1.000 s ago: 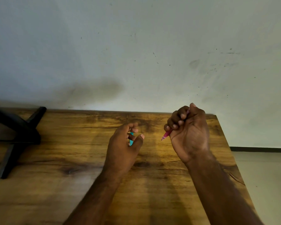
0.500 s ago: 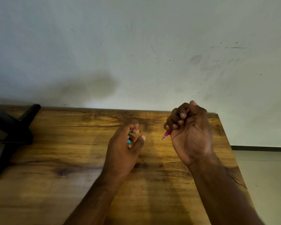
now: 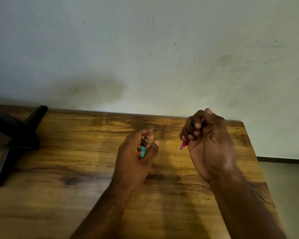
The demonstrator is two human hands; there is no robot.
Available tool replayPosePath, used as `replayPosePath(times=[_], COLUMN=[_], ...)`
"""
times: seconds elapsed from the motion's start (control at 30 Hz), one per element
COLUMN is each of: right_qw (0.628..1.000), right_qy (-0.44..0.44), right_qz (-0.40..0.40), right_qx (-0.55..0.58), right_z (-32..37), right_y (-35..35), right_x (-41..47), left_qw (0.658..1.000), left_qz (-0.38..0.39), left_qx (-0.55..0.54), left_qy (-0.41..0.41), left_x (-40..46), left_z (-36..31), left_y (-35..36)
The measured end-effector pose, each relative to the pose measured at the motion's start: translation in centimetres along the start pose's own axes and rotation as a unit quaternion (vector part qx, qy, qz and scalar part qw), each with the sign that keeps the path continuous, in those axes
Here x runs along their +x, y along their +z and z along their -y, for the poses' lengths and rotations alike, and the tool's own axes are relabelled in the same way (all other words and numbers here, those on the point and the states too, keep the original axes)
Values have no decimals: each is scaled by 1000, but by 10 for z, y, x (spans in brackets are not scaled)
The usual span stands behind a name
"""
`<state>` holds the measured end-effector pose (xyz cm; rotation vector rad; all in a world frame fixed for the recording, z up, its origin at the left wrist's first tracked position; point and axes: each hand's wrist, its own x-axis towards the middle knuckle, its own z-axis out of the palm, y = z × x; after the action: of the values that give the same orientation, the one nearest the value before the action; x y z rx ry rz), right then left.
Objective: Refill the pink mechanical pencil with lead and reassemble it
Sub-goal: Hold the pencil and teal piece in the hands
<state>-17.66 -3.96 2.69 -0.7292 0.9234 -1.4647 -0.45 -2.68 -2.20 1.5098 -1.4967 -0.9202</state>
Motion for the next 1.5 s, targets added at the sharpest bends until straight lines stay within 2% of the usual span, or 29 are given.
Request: replayPosePath(times=[0.3,0.47,0.67,0.87,0.93,1.07,1.17,1.33,1.5], right_qw=[999,994,994,999,996,982,967,956,941], right_qy=[6,-4,0,41,46,54,68,62,61], right_qz=[13,13,12,8,-16,-71,-77,-87,-63], right_qx=[-43,-110,-111,26,72,169,235,273,328], right_z=[-5,-7,-11,-12,-11,-9,-10,-9,-11], right_y=[6,9,8,4,1,-6,-10,-13,-15], right_x=[0,-3,-3,1,2,5,6,6,3], left_qw=[1000,1000,1000,1000,1000,1000,1000,1000,1000], left_qz=[2,9,10,13,13,14,14,16,19], left_qx=[0,2,1,12,17,14,16,15,9], left_qy=[-3,-8,-9,-11,-12,-11,-13,-12,-8], left_x=[1,2,2,3,3,4,4,4,3], left_z=[3,2,1,4,4,6,7,8,7], left_y=[-3,-4,-3,-1,0,1,2,2,2])
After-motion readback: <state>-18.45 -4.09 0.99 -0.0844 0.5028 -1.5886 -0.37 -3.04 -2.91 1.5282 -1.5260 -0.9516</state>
